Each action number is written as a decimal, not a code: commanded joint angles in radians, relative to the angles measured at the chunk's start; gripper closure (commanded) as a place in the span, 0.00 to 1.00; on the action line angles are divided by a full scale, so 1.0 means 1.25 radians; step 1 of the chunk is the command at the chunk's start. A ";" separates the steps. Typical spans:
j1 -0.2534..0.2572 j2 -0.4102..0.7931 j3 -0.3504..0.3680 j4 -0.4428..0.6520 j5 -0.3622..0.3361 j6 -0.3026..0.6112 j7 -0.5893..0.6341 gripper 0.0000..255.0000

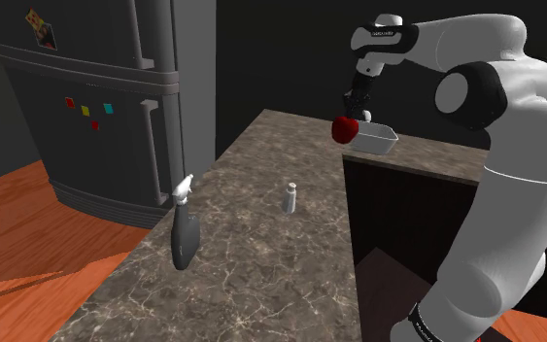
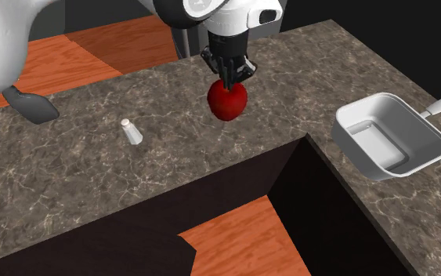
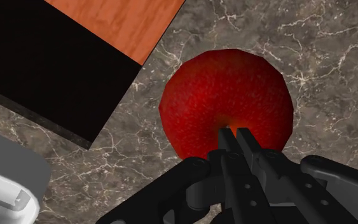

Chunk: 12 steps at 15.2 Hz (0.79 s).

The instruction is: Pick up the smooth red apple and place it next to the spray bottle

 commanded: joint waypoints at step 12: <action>-0.029 0.056 -0.003 0.220 0.022 -0.168 0.003 1.00</action>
